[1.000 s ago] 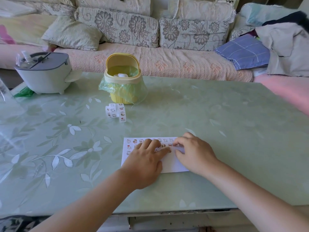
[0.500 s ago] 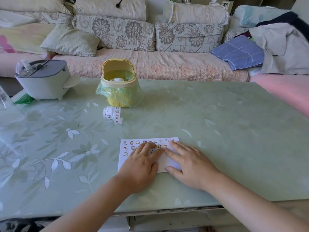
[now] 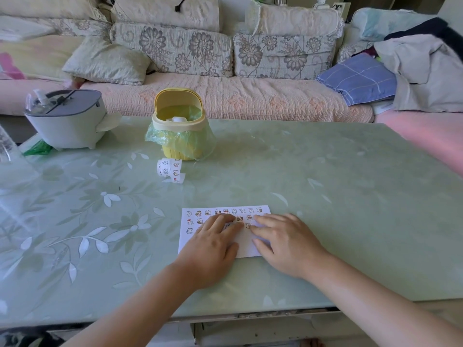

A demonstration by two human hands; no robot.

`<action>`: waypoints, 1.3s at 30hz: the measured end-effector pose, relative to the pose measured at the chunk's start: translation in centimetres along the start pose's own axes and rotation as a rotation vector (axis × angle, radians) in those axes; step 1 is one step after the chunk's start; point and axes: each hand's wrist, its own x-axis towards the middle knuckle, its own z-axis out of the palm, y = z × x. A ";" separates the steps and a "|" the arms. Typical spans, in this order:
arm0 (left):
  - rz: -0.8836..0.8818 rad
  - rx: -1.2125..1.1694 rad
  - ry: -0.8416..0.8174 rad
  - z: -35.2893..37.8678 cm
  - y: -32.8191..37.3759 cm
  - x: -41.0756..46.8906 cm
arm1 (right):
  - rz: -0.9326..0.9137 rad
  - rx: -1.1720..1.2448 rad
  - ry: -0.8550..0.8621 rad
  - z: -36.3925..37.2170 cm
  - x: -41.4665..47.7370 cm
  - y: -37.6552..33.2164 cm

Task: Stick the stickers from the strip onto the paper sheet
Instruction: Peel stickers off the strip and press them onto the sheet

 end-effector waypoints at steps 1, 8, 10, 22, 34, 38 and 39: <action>0.003 -0.015 -0.004 -0.2 0.0 0.0 | 0.009 0.014 0.014 -0.1 0.1 0.0; -0.065 0.121 -0.006 -1.4 -0.8 0.1 | 0.034 0.129 -0.197 0.5 2.3 -3.2; -0.105 0.168 -0.099 -1.1 -1.2 -0.2 | 0.009 0.108 -0.278 1.3 2.4 -3.5; -0.292 0.149 -0.118 -1.2 -1.7 -0.7 | 0.280 0.072 -0.293 1.6 1.7 -3.2; -0.308 -0.113 0.165 -6.6 -5.7 1.1 | 0.402 0.214 -0.068 -2.0 8.2 -4.5; -0.489 -0.333 0.315 -8.6 -8.7 2.2 | 0.410 0.472 -0.042 -2.2 11.7 -6.3; -0.532 -0.363 0.339 -8.9 -9.4 2.5 | 0.415 0.526 -0.037 -2.0 12.6 -6.9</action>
